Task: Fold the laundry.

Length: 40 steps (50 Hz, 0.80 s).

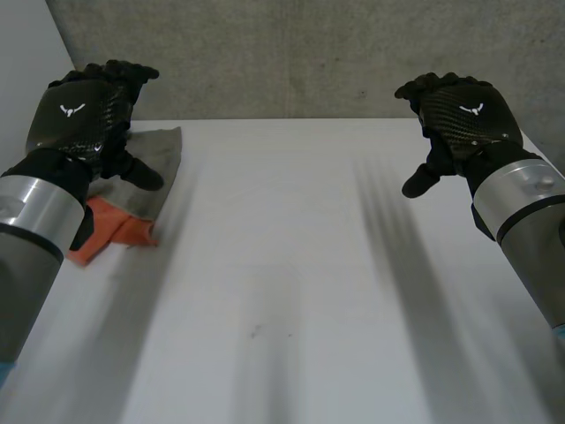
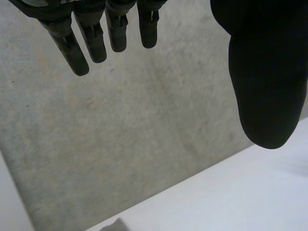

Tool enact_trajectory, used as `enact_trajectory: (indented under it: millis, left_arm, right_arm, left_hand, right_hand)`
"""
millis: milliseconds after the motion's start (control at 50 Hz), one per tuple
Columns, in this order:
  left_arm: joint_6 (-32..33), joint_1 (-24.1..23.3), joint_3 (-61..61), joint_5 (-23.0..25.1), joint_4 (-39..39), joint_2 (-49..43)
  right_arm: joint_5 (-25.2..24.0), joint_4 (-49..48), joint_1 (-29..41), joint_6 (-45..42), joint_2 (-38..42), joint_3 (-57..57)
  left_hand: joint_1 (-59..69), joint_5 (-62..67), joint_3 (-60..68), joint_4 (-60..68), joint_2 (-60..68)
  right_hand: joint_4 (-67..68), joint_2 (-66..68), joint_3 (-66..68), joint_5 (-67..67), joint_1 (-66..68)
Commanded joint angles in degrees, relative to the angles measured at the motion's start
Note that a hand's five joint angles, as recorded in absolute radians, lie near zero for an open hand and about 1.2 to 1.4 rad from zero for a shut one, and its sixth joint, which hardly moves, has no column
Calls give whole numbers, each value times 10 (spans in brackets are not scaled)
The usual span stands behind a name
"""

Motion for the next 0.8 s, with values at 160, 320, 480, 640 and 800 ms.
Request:
enact_trajectory:
  millis: [160, 320, 480, 640, 800]
  left_arm:
    - [217, 140, 158, 33, 2, -253]
    - [239, 193, 268, 118, 6, -376]
    - [270, 220, 365, 133, 46, -485]
    - [346, 226, 441, 140, 77, -579]
    - [364, 225, 466, 155, 65, -615]
  right_arm:
    - [-45, 50, 4, -76, 28, -5]
    - [-46, 50, 4, -81, 47, -5]
    - [-46, 50, 4, -81, 62, -5]
    - [-44, 50, 3, -82, 71, -5]
    - [-44, 48, 3, -83, 79, -6]
  left_hand:
    - [10, -3, 5, 9, 8]
    - [8, -4, 4, 7, 7]
    - [3, -10, -1, 2, 2]
    - [8, -5, 4, 7, 7]
    - [124, 111, 119, 123, 122]
  right_hand:
    - [-31, -22, -20, -39, -11]
    - [-31, -22, -20, -39, -11]
    - [-31, -22, -20, -39, -11]
    - [-31, -22, -20, -39, -11]
    - [-31, -22, -20, -39, -11]
